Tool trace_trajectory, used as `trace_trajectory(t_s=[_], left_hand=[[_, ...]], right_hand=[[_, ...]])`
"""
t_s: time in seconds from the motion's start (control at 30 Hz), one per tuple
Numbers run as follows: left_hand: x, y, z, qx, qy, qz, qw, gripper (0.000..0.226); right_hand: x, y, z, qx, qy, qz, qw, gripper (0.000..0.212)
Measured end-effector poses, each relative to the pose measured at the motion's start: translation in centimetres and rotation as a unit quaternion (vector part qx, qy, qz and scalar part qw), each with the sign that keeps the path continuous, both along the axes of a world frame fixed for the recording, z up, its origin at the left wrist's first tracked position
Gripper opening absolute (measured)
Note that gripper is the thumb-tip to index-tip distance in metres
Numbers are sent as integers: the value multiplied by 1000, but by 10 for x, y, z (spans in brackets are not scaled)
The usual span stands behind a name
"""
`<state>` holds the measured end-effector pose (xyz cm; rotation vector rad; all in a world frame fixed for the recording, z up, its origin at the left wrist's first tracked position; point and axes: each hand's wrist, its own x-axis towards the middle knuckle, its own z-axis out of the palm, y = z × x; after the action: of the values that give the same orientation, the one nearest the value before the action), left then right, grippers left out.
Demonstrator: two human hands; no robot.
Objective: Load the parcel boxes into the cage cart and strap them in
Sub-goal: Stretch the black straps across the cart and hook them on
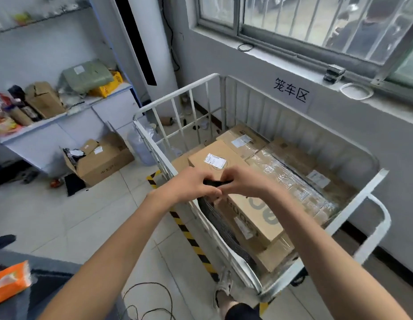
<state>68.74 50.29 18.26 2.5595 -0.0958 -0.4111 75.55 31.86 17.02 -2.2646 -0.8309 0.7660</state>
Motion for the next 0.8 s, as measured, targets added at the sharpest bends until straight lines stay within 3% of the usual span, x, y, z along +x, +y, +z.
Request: trace_trajectory(t_s=[0.27, 0.37, 0.47, 0.6, 0.67, 0.73, 0.8], left_hand=[[110, 45, 2, 39, 87, -43, 994, 30], [141, 60, 0, -25, 85, -30, 996, 20], [178, 62, -11, -113, 80, -8, 990, 24], [231, 49, -35, -195, 98, -49, 975, 24], [258, 43, -44, -221, 144, -104, 959, 25], [281, 39, -50, -238, 199, -154, 938, 22], [301, 37, -58, -240, 249, -199, 917, 22]], right_hand=[[74, 26, -33, 14, -6, -147, 989, 37], [93, 27, -38, 50, -8, -272, 961, 50], [106, 35, -43, 62, 12, -411, 910, 44], [122, 55, -48, 174, 243, -480, 825, 47], [133, 63, -51, 227, 273, -518, 778, 45], [142, 70, -56, 276, 277, -576, 718, 36], [149, 76, -65, 363, 288, -637, 616, 28]])
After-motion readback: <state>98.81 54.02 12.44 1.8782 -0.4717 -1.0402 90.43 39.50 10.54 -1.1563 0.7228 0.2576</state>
